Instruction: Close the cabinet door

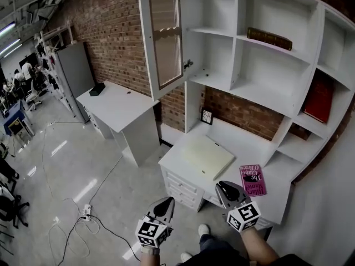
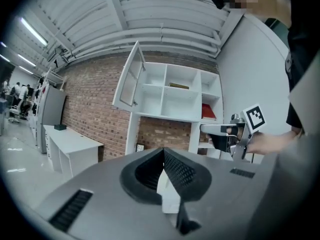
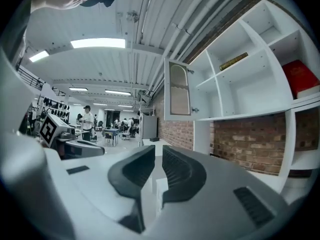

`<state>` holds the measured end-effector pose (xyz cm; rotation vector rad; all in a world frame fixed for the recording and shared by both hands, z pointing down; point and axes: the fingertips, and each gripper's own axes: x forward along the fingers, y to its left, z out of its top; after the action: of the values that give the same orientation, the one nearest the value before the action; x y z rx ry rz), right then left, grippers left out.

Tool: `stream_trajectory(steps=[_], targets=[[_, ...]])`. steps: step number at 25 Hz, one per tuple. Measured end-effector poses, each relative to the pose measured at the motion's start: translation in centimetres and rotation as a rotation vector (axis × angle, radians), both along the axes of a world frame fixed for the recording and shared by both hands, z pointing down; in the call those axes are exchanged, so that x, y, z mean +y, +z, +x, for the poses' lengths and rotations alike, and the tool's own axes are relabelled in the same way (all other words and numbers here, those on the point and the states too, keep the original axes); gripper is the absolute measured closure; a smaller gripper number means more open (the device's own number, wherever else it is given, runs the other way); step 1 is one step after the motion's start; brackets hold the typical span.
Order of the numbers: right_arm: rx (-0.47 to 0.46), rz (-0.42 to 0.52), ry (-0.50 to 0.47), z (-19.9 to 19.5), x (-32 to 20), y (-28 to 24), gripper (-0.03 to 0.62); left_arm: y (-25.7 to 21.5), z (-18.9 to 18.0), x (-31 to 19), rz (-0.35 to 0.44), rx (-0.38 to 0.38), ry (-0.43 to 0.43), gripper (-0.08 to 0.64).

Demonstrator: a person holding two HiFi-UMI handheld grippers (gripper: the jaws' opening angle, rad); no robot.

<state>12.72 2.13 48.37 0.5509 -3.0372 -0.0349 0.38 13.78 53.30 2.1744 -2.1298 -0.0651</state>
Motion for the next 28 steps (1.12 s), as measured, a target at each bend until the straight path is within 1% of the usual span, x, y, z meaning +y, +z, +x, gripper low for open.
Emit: stream_trajectory(steps=[4,7,12,16,18,20,24,28], targets=[[-0.012,-0.014,-0.055,-4.9,-1.5,0.2,0.540,0.1,-3.9,-0.1,-0.003,-0.003,-0.065,0.552],[-0.017,-0.009,-0.114,-9.2,-3.1,0.1,0.540,0.4,-7.3,-0.7,-0.010,-0.003,-0.130,0.552],[-0.030,0.001,-0.220,-16.8,-6.6,-1.2,0.540,0.1,-13.0,-3.1,-0.025,-0.001,-0.231,0.552],[-0.054,0.009,-0.282,-22.8,-9.8,-3.0,0.540,-0.9,-17.1,-5.5,-0.028,-0.008,-0.305,0.552],[-0.077,0.028,-0.308,-25.5,-11.5,-4.4,0.540,-1.7,-19.0,-6.8,-0.022,-0.019,-0.346,0.552],[-0.105,0.067,-0.321,-27.7,-13.1,-6.0,0.540,-2.5,-20.6,-8.2,-0.016,-0.034,-0.379,0.552],[-0.166,0.111,-0.353,-31.3,-15.4,-9.5,0.540,-4.1,-23.1,-11.1,0.001,-0.062,-0.406,0.551],[-0.218,0.130,-0.387,-33.9,-16.3,-12.7,0.540,-6.0,-24.6,-13.7,0.027,-0.080,-0.398,0.551]])
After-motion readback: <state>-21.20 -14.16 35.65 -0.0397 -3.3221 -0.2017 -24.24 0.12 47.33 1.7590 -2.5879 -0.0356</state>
